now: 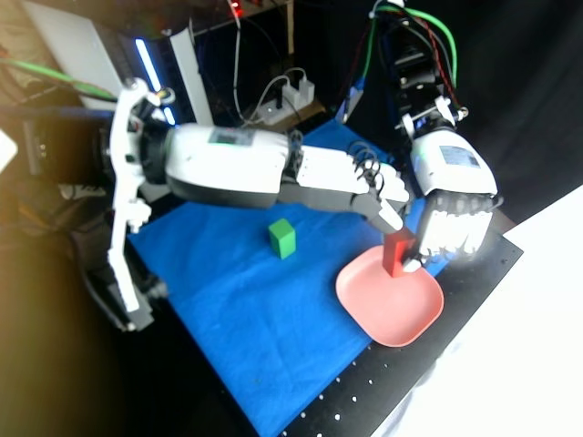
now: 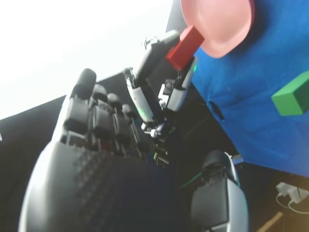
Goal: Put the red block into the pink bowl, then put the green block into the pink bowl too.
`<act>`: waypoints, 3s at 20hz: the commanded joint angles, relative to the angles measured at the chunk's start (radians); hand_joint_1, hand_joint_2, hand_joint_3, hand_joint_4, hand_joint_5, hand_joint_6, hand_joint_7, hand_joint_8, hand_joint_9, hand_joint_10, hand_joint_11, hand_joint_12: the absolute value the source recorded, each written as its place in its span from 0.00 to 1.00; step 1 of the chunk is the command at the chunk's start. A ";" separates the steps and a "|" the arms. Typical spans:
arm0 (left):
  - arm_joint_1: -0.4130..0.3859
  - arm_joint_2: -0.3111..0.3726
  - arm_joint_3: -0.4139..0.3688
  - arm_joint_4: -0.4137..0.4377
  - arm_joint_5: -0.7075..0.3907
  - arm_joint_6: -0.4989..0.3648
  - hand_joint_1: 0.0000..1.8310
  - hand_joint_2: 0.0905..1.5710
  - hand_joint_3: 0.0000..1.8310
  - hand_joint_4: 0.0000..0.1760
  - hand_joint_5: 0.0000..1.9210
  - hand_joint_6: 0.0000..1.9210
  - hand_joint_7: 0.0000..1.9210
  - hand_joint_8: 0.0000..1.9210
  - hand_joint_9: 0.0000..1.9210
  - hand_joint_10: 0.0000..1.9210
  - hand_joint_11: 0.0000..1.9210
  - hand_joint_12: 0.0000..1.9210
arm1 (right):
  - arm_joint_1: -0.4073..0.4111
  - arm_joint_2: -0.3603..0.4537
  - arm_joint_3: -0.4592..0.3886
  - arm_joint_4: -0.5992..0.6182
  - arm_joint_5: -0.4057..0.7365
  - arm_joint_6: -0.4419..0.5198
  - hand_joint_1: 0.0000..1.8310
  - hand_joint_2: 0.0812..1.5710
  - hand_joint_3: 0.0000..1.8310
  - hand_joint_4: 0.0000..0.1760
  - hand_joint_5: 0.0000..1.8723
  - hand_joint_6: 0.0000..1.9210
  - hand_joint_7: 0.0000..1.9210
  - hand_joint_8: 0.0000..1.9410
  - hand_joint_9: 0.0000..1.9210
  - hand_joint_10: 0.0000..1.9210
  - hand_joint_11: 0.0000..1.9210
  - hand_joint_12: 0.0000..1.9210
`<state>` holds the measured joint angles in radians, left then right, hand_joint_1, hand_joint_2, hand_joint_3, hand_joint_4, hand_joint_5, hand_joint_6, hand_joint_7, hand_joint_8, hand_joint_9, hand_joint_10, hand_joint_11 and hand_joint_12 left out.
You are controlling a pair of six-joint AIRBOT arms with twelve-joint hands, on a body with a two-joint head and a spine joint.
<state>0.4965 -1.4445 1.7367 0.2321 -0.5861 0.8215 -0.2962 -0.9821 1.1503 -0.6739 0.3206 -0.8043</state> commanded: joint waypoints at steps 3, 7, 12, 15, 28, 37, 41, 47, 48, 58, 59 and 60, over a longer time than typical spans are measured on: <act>-0.001 -0.013 0.007 -0.024 -0.113 -0.002 0.66 0.65 0.01 0.00 0.55 0.41 0.61 0.37 0.54 0.40 0.40 0.72 | 0.013 0.000 -0.002 0.024 0.096 0.006 0.00 0.60 0.00 0.00 0.00 0.00 0.02 0.00 0.02 0.00 0.00 0.29; 0.006 -0.030 0.027 -0.023 -0.096 -0.002 0.60 0.67 0.00 0.17 0.54 0.46 0.56 0.45 0.55 0.56 0.46 0.80 | 0.013 -0.001 -0.002 0.024 0.098 0.006 0.00 0.59 0.00 0.00 0.00 0.00 0.01 0.00 0.02 0.00 0.00 0.32; 0.016 -0.042 0.043 -0.024 -0.074 -0.002 0.58 0.68 0.00 0.42 0.53 0.49 0.56 0.40 0.55 0.60 0.49 0.83 | 0.013 -0.002 -0.002 0.023 0.099 0.006 0.01 0.63 0.00 0.00 0.00 0.00 0.00 0.00 0.00 0.00 0.00 0.07; 0.017 -0.047 0.048 -0.024 -0.068 -0.002 0.58 0.67 0.00 0.47 0.54 0.48 0.56 0.43 0.57 0.66 0.52 0.86 | 0.013 -0.003 -0.001 0.023 0.100 0.006 0.00 0.62 0.00 0.00 0.00 0.00 0.00 0.00 0.00 0.00 0.00 0.01; 0.025 -0.059 0.058 -0.023 -0.047 -0.002 0.54 0.59 0.00 0.18 0.38 0.02 0.41 0.00 0.39 0.05 0.16 0.58 | 0.012 -0.008 0.001 0.022 0.101 0.006 0.00 0.61 0.00 0.00 0.00 0.00 0.00 0.00 0.00 0.00 0.00 0.00; 0.027 -0.054 0.052 -0.025 -0.045 -0.003 0.45 0.56 0.00 0.43 0.17 0.00 0.18 0.00 0.19 0.00 0.00 0.50 | 0.011 -0.010 0.001 0.022 0.101 0.006 0.00 0.55 0.00 0.00 0.00 0.00 0.00 0.00 0.00 0.00 0.00 0.06; 0.028 -0.041 0.039 -0.027 -0.047 -0.003 0.42 0.57 0.00 0.50 0.17 0.00 0.17 0.00 0.18 0.00 0.00 0.48 | 0.007 -0.011 0.001 0.022 0.101 0.012 0.00 0.58 0.01 0.00 0.00 0.00 0.00 0.00 0.00 0.00 0.00 0.00; 0.052 0.050 -0.027 -0.055 -0.062 -0.003 0.46 0.56 0.00 0.26 0.28 0.01 0.32 0.02 0.31 0.04 0.00 0.63 | -0.023 0.002 -0.006 0.022 0.101 0.058 0.02 0.53 0.01 0.00 0.01 0.00 0.02 0.00 0.03 0.00 0.00 0.31; 0.061 0.077 -0.046 -0.069 -0.072 -0.003 0.47 0.56 0.00 0.27 0.29 0.01 0.32 0.02 0.32 0.04 0.01 0.64 | -0.032 0.010 -0.011 0.022 0.100 0.067 0.02 0.53 0.01 0.00 0.01 0.00 0.02 0.00 0.03 0.00 0.00 0.35; 0.086 0.201 -0.144 -0.164 -0.084 0.094 0.45 0.51 0.00 0.49 0.26 0.00 0.29 0.00 0.30 0.00 0.00 0.47 | -0.083 0.056 -0.050 0.028 0.100 0.108 0.12 0.50 0.00 0.00 0.04 0.00 0.11 0.00 0.09 0.01 0.00 0.38; 0.086 0.211 -0.155 -0.169 -0.084 0.107 0.43 0.50 0.00 0.52 0.24 0.00 0.26 0.00 0.26 0.00 0.00 0.48 | -0.089 0.052 -0.050 0.028 0.100 0.108 0.15 0.49 0.00 0.00 0.03 0.00 0.11 0.00 0.10 0.01 0.00 0.45; 0.085 0.221 -0.164 -0.170 -0.085 0.111 0.42 0.50 0.00 0.47 0.22 0.00 0.24 0.00 0.23 0.00 0.00 0.49 | -0.095 0.047 -0.050 0.028 0.100 0.108 0.17 0.50 0.00 0.00 0.03 0.00 0.11 0.00 0.12 0.01 0.00 0.49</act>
<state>0.5903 -1.2301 1.5692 0.0814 -0.5503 0.9291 -0.4019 -0.9333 1.1015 -0.6701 0.3328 -0.6991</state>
